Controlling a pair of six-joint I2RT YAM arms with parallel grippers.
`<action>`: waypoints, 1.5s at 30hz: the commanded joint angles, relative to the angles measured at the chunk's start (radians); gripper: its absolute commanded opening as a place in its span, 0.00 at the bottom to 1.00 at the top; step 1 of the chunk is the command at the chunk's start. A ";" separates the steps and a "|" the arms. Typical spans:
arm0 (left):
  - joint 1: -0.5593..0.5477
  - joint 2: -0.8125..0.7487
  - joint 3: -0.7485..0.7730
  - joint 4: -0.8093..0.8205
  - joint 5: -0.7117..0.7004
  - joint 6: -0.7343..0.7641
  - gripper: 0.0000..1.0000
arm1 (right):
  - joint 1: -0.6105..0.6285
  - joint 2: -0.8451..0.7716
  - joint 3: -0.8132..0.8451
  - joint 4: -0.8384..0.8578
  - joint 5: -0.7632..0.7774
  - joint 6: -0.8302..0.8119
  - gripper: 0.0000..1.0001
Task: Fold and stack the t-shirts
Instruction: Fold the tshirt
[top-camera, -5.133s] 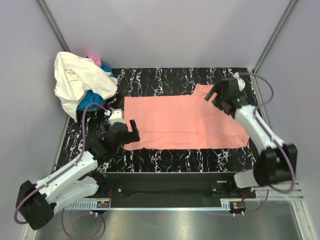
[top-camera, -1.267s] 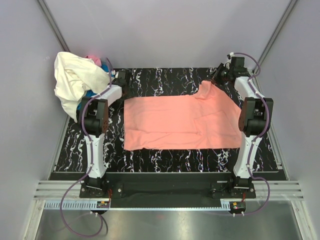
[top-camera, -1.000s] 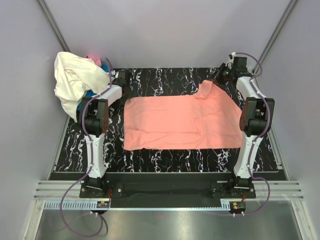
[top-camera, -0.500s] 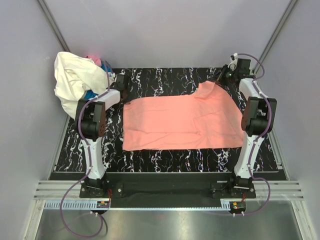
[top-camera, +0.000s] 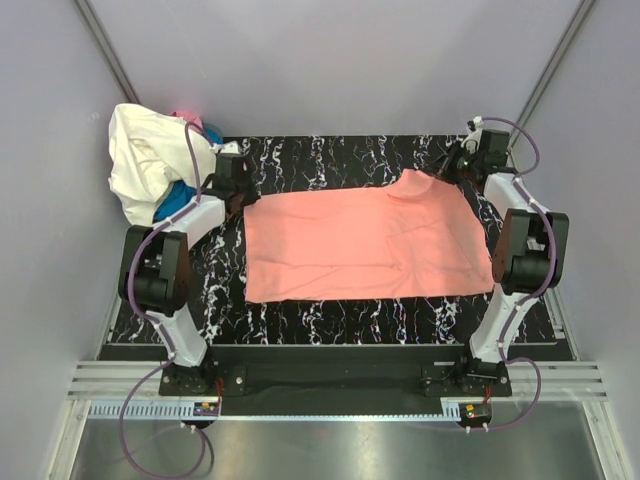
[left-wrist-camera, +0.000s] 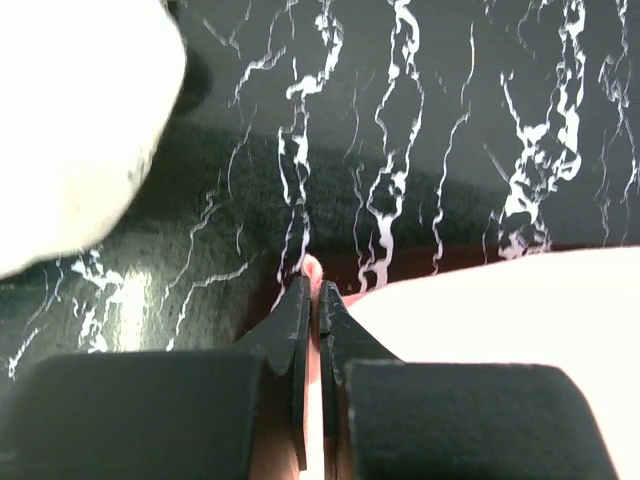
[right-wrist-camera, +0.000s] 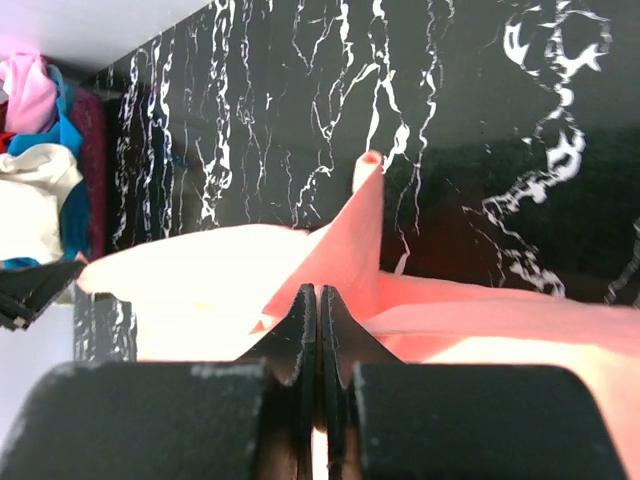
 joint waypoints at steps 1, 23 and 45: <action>0.000 -0.065 -0.062 0.070 0.028 0.009 0.00 | 0.003 -0.108 -0.065 0.055 0.072 -0.035 0.00; 0.000 -0.223 -0.274 0.141 0.031 0.043 0.00 | -0.079 -0.364 -0.366 0.062 0.281 0.035 0.00; -0.029 -0.242 -0.324 0.222 0.092 0.106 0.00 | -0.136 -0.510 -0.468 0.030 0.362 0.046 0.00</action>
